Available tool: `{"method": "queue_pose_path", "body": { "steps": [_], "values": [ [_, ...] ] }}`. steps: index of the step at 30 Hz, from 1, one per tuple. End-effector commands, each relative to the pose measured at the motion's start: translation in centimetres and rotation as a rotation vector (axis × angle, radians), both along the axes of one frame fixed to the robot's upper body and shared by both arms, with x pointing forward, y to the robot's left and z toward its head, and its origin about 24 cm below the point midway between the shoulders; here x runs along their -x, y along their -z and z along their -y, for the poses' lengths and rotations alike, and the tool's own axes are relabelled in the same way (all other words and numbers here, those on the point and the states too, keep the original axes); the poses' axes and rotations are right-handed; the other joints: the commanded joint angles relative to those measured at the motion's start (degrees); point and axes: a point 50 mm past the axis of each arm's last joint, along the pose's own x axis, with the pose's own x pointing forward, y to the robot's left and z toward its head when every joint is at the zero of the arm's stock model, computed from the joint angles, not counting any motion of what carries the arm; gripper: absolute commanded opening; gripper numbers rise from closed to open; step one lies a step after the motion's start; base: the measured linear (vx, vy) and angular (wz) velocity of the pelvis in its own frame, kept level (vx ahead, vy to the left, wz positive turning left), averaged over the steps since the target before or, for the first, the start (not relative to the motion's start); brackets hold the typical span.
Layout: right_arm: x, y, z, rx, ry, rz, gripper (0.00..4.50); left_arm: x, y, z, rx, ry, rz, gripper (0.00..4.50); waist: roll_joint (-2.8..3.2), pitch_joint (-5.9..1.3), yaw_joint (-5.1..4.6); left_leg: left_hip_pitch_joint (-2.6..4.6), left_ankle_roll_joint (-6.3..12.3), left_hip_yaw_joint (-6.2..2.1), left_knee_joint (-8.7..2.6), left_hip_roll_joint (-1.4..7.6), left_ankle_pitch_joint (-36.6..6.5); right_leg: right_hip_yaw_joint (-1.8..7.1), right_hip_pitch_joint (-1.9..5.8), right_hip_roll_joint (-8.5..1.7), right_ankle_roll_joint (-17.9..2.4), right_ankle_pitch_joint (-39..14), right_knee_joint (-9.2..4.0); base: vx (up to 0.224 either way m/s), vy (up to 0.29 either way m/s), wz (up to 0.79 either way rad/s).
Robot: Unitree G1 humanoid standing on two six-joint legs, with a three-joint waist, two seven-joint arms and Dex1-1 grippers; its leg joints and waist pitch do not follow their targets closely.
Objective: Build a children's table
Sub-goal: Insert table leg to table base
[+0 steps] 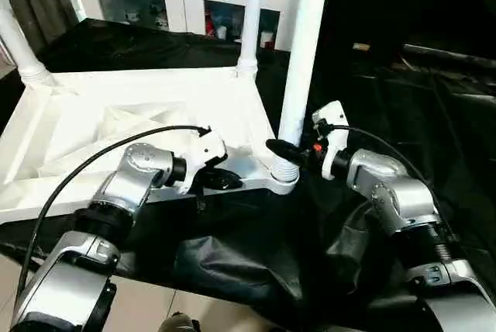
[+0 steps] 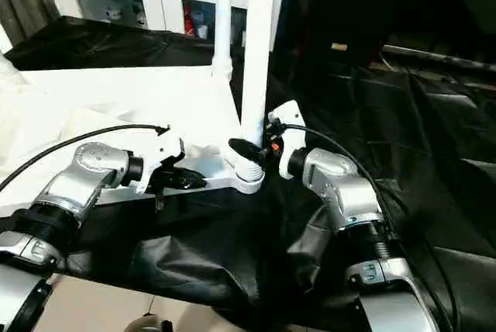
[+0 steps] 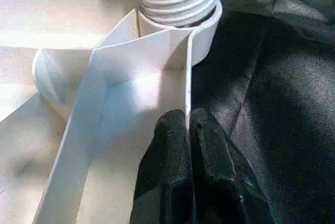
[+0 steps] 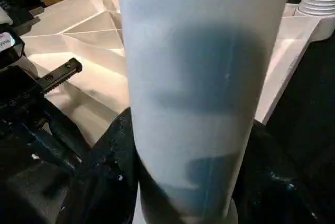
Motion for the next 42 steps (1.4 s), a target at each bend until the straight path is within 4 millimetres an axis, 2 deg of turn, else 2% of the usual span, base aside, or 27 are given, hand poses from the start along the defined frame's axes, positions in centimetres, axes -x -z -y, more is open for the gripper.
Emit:
{"method": "queue_pose_path", "body": {
  "steps": [1,14,18,21,22,24,25,26,27,33,37,42],
  "values": [
    [-0.2,0.1,0.0,0.019,-0.012,-0.016,1.90,0.6,0.8,0.4,0.009,0.009,-0.034,0.00,-0.32,-4.06,-0.02,1.27,0.00,-0.88,-4.05,1.62,-10.42,2.47,2.62,-4.55,-10.99,-11.59,-4.28,0.000,0.000,0.00],
    [0.1,0.8,1.0,-0.048,0.035,-0.042,1.90,0.3,0.6,0.1,-0.005,-0.016,-0.016,0.00,-0.45,-4.05,-0.07,1.26,-0.06,-0.88,-4.09,1.60,-10.85,2.49,2.55,-4.56,-10.88,-11.99,-4.39,0.000,0.000,0.00],
    [0.4,1.7,1.5,-0.150,0.105,-0.058,1.90,0.4,0.5,0.1,-0.001,-0.018,-0.017,0.00,-0.19,-4.10,0.01,1.31,-0.10,-0.91,-4.12,1.67,-11.21,2.49,2.49,-4.62,-11.03,-11.89,-4.42,0.000,0.000,0.00],
    [0.6,2.0,1.6,-0.175,0.122,-0.062,1.90,0.4,0.5,0.1,-0.001,-0.016,-0.019,0.00,-0.22,-4.02,-0.09,1.37,-0.16,-0.92,-4.22,1.65,-11.74,2.42,2.44,-4.51,-11.30,-12.27,-4.51,0.000,0.000,0.00],
    [0.7,2.3,1.7,-0.195,0.135,-0.063,1.90,0.3,0.5,0.1,-0.001,-0.018,-0.017,0.00,0.00,-4.02,-0.07,1.37,-0.23,-0.93,-4.21,1.61,-11.81,2.42,2.44,-4.49,-11.31,-12.30,-4.52,0.000,0.000,0.00],
    [0.9,2.7,1.7,-0.220,0.153,-0.062,1.90,0.2,0.5,0.1,0.000,-0.019,-0.018,0.00,-0.11,-4.05,-0.06,1.38,-0.32,-0.92,-4.21,1.68,-12.23,2.48,2.39,-4.64,-11.24,-12.41,-4.57,0.000,0.000,0.00],
    [1.1,2.9,1.7,-0.234,0.164,-0.060,1.90,0.2,0.4,0.1,0.000,-0.019,-0.017,0.00,0.11,-4.05,-0.10,1.43,-0.40,-0.93,-4.28,1.69,-12.35,2.47,2.34,-4.54,-11.34,-12.11,-4.60,0.000,0.000,0.00],
    [1.1,2.9,1.7,-0.234,0.164,-0.060,1.90,0.2,0.4,0.1,0.000,-0.019,-0.017,0.00,0.11,-4.05,-0.10,1.43,-0.40,-0.93,-4.28,1.69,-12.35,2.47,2.34,-4.54,-11.34,-12.11,-4.60,0.000,0.000,0.00],
    [1.6,4.0,1.6,-0.221,0.188,-0.032,1.90,0.2,0.4,0.1,0.001,-0.021,-0.017,0.00,0.04,-4.03,-0.13,1.35,-0.50,-0.95,-4.31,1.71,-12.46,2.42,2.36,-4.58,-11.47,-11.99,-4.54,0.000,0.000,0.00],
    [3.0,5.4,0.8,-0.173,0.160,0.017,1.89,0.1,0.3,0.0,0.000,-0.027,-0.014,0.00,0.11,-3.80,-0.34,1.55,-0.99,-1.13,-4.59,1.70,-15.54,2.46,2.16,-4.56,-10.64,-16.13,-5.09,0.000,0.000,0.00],
    [3.4,5.6,0.2,-0.147,0.131,0.055,1.89,0.0,0.3,0.0,0.000,-0.028,-0.013,0.00,0.00,-3.71,-0.45,1.56,-0.96,-1.20,-4.72,1.67,-16.33,2.49,2.21,-4.64,-10.16,-17.78,-5.31,0.000,0.000,0.00],
    [2.8,5.1,0.2,-0.111,0.110,0.089,1.89,0.0,0.2,-0.1,-0.003,-0.026,-0.012,0.00,-0.04,-3.60,-0.89,1.58,-0.90,-1.28,-4.88,1.68,-17.23,2.47,2.18,-4.56,-10.37,-18.59,-5.44,0.000,0.000,0.00]
  ]
}}
